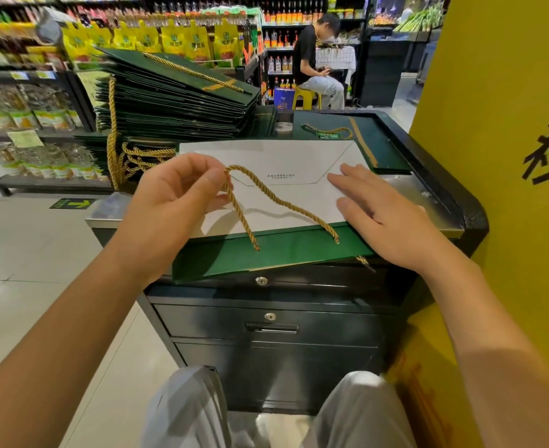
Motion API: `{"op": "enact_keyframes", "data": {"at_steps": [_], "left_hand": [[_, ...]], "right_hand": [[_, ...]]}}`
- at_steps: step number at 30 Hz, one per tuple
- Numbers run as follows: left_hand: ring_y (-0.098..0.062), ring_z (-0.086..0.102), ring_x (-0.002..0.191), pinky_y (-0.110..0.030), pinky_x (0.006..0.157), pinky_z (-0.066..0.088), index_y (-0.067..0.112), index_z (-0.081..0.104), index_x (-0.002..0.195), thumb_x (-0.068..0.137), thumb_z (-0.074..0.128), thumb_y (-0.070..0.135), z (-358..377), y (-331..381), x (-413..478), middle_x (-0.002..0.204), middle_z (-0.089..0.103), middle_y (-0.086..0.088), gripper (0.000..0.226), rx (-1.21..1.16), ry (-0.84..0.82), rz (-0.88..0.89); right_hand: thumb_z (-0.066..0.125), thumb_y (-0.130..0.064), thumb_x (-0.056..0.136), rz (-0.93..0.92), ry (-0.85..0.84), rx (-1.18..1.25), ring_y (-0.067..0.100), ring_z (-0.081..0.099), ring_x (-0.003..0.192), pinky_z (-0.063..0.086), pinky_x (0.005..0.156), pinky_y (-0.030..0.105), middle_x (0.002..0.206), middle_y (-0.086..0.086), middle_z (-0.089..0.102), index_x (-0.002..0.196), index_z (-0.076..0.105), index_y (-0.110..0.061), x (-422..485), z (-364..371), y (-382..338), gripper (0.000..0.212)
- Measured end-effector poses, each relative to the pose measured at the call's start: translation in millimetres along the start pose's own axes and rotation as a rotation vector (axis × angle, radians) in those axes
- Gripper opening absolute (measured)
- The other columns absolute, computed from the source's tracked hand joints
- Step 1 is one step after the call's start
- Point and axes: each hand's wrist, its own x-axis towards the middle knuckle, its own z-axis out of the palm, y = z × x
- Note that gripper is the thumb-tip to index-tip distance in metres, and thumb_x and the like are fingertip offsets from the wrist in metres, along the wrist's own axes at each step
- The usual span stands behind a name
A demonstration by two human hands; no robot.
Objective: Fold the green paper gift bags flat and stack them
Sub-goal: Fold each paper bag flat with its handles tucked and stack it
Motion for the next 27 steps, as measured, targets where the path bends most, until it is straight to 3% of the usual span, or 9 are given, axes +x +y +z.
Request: {"op": "enact_keyframes", "data": {"at_steps": [3,7,11,13,15,19,22,25,27], "left_hand": [[-0.011,0.067,0.097,-0.023,0.087,0.056,0.018,0.068,0.105,0.099,0.061,0.022,-4.9,-4.9,-1.7,0.104,0.07,0.001,0.011,0.301,0.036,0.089],[-0.019,0.053,0.118,-0.033,0.099,0.046,0.023,0.056,0.124,0.094,0.07,0.033,-18.5,-25.4,-6.2,0.125,0.048,0.004,0.034,0.603,0.239,0.095],[-0.011,0.059,0.109,-0.028,0.084,0.052,0.019,0.043,0.145,0.091,0.074,0.024,-22.0,-34.0,-14.3,0.13,0.054,0.001,0.062,0.287,0.327,-0.21],[-0.011,0.061,0.11,-0.033,0.089,0.055,0.018,0.043,0.148,0.091,0.075,0.02,-25.1,-37.1,-15.8,0.122,0.06,0.004,0.065,0.171,0.356,-0.267],[-0.014,0.061,0.112,-0.037,0.092,0.054,0.017,0.048,0.146,0.09,0.075,0.019,-27.0,-35.9,-15.2,0.119,0.063,0.004,0.062,0.134,0.359,-0.296],[-0.013,0.064,0.097,-0.025,0.07,0.05,0.018,0.048,0.135,0.092,0.072,0.017,-18.9,-31.6,-25.4,0.116,0.06,-0.001,0.049,0.013,0.346,-0.403],[-0.023,0.069,0.101,-0.033,0.072,0.053,0.018,0.046,0.13,0.091,0.074,0.014,-16.2,-37.7,-37.7,0.118,0.066,-0.007,0.048,-0.162,0.351,-0.51],[-0.024,0.075,0.097,-0.035,0.076,0.058,0.013,0.059,0.126,0.098,0.063,0.013,-16.6,-35.2,-46.2,0.107,0.078,-0.005,0.028,-0.283,0.192,-0.549],[-0.022,0.075,0.098,-0.037,0.077,0.059,0.018,0.06,0.129,0.101,0.057,0.014,-15.7,-31.4,-51.8,0.109,0.078,-0.002,0.028,-0.312,0.104,-0.51]], "right_hand": [[0.033,-0.052,0.105,-0.002,0.004,-0.011,-0.003,0.006,0.152,0.019,0.124,0.049,0.165,-0.022,0.02,0.155,0.033,-0.043,0.0,-0.4,0.6,0.05],[0.035,-0.053,0.104,-0.003,0.015,0.004,-0.004,0.006,0.152,0.02,0.124,0.051,0.164,-0.022,0.02,0.154,0.034,-0.044,-0.5,-1.3,-0.9,0.05],[0.041,-0.053,0.103,0.007,0.036,0.024,-0.004,0.004,0.152,0.021,0.123,0.05,0.165,-0.023,0.018,0.153,0.036,-0.043,-1.5,-3.2,-2.8,0.051],[0.045,-0.054,0.101,0.031,0.058,0.039,-0.002,0.004,0.153,0.021,0.121,0.049,0.165,-0.021,0.016,0.152,0.037,-0.041,-1.9,-4.5,-3.4,0.053],[0.05,-0.053,0.1,0.056,0.085,0.062,0.0,0.005,0.153,0.021,0.12,0.045,0.166,-0.019,0.015,0.152,0.038,-0.04,-2.0,-6.1,-5.4,0.055],[0.052,-0.053,0.098,0.063,0.11,0.039,-0.001,0.007,0.152,0.025,0.118,0.044,0.165,-0.019,0.017,0.151,0.039,-0.039,-3.7,-5.8,-9.0,0.056],[0.055,-0.053,0.097,0.057,0.121,0.035,-0.004,0.011,0.148,0.023,0.118,0.038,0.164,-0.019,0.022,0.151,0.041,-0.035,-5.4,-6.8,-11.6,0.059],[0.058,-0.052,0.096,0.059,0.105,0.032,0.001,0.016,0.15,0.019,0.119,0.031,0.162,-0.019,0.026,0.151,0.042,-0.033,-9.0,-9.1,-14.4,0.061],[0.06,-0.051,0.095,0.07,0.103,0.033,0.005,0.021,0.15,0.018,0.116,0.026,0.161,-0.018,0.029,0.149,0.045,-0.031,-12.1,-10.9,-15.4,0.06]]}}
